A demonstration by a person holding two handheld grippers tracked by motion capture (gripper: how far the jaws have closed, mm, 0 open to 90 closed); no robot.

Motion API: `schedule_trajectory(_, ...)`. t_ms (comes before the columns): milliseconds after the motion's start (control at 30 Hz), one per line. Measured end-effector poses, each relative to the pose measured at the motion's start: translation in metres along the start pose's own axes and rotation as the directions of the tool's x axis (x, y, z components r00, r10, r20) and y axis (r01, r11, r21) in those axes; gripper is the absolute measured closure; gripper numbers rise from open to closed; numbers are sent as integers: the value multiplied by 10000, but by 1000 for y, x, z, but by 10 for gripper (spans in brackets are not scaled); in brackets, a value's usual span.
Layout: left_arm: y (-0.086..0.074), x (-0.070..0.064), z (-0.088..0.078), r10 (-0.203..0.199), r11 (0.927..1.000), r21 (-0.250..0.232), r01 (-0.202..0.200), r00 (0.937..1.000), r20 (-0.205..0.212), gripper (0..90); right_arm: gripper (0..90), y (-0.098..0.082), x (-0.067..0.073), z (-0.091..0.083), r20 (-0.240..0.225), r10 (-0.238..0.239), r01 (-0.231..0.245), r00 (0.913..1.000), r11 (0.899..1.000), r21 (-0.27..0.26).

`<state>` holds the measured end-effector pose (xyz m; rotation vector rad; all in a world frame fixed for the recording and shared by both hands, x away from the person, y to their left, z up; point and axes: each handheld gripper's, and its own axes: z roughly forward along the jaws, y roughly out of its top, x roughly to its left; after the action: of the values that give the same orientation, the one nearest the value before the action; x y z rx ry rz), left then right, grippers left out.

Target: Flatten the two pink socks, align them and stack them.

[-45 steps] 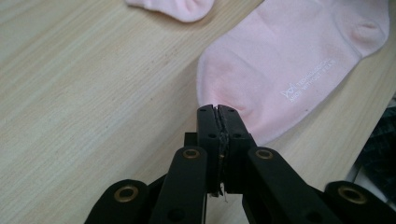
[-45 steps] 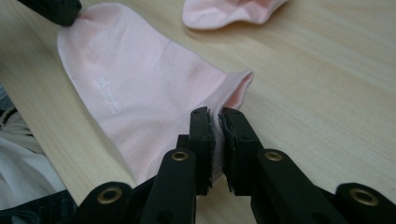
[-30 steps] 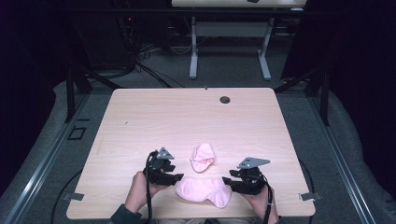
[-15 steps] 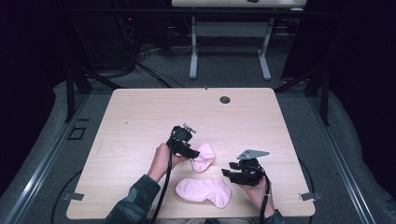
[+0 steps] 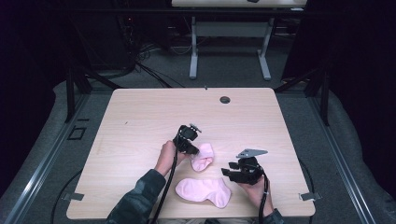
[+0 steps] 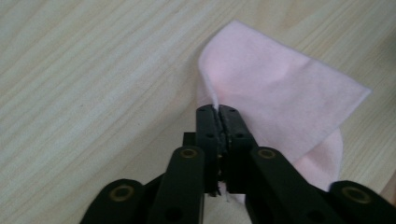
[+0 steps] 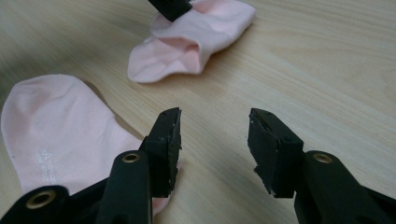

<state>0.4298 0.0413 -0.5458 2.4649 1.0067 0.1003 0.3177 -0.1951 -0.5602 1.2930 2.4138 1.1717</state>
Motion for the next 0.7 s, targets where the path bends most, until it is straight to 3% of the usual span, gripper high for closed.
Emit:
schedule_trajectory(200, 3, -7, -8, 184, 9989, -425, -178, 9998, 124, 892, 523, 7, -1, 11, -245, 91, -91, 9997, 10000, 19)
schedule_trajectory(300, 7, -9, -19, 120, 9965, -829, -81, 9988, 466, 892, 496, 16, 2, 26, -438, 242, -233, 9987, 9995, 208)
schedule_trajectory(533, 16, -15, -38, 213, 9896, -1437, -96, 9965, 803, 892, 471, 22, 3, 42, -99, 269, -262, 9996, 9977, 624)
schedule_trajectory(600, 18, -19, -42, 306, 9881, -1530, -174, 9960, 840, 893, 519, 23, 2, 44, -30, 291, -290, 9996, 9986, 449)
schedule_trajectory(633, 20, -21, -46, 364, 9861, -1651, -194, 9943, 1005, 893, 603, 23, 0, 46, -130, 286, -284, 9995, 9995, 166)
schedule_trajectory(700, 21, -22, -49, 418, 9848, -1723, -226, 9932, 1083, 893, 638, 24, -1, 46, -109, 318, -317, 9994, 9995, 56)
